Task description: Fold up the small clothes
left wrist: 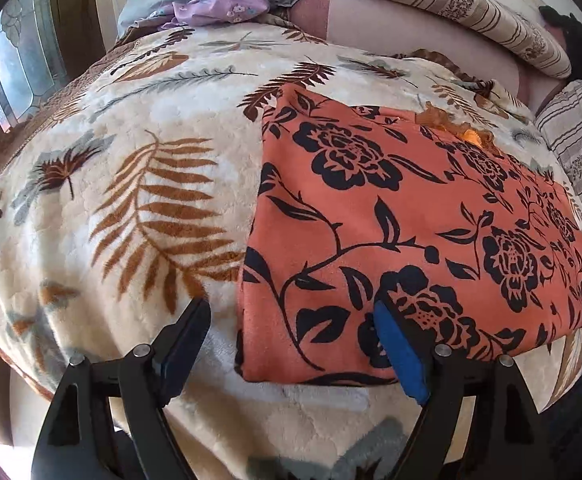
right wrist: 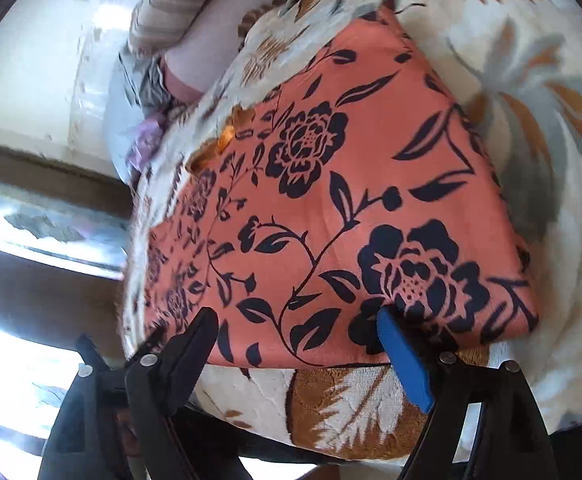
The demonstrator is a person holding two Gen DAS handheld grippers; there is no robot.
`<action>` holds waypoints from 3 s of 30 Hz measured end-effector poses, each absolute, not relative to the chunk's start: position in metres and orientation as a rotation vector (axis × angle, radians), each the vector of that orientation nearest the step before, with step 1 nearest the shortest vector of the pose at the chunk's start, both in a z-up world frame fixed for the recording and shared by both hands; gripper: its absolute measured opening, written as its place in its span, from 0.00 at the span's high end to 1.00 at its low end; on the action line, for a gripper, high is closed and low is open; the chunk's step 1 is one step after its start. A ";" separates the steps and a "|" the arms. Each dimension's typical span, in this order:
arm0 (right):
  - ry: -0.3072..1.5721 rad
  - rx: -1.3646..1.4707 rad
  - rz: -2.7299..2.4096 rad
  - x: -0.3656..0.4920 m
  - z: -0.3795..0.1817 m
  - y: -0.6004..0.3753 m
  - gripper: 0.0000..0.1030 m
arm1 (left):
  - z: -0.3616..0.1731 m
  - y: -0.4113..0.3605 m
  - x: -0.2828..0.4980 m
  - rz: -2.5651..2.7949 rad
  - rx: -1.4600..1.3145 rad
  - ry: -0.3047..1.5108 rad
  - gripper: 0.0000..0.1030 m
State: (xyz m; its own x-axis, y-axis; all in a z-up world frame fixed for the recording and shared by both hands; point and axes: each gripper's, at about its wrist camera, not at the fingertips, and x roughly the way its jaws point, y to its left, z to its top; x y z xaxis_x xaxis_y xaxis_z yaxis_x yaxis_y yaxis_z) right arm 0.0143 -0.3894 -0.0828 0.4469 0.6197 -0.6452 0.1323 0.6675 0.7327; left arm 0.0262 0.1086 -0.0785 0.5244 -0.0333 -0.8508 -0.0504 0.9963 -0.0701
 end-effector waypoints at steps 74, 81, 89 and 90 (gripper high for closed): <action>0.941 1.030 0.213 -0.016 -0.102 -0.437 0.17 | -0.037 0.013 0.003 -0.007 0.006 1.023 0.19; 0.878 1.055 0.213 0.002 -0.090 -0.443 0.16 | -0.031 -0.015 0.032 -0.031 -0.008 0.997 0.19; 0.876 1.033 0.209 0.006 -0.099 -0.439 0.16 | -0.056 -0.035 0.062 -0.013 0.020 1.054 0.19; 0.874 1.020 0.211 0.005 -0.096 -0.438 0.16 | -0.055 -0.034 0.062 -0.016 0.003 1.038 0.19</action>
State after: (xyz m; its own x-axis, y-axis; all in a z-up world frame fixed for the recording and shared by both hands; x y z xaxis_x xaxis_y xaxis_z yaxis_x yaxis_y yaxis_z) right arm 0.0054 -0.4384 -0.0965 0.6542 0.5331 -0.5364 0.2294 0.5360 0.8125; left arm 0.0624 -0.0341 -0.0549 0.5074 -0.0116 -0.8616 0.0144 0.9999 -0.0049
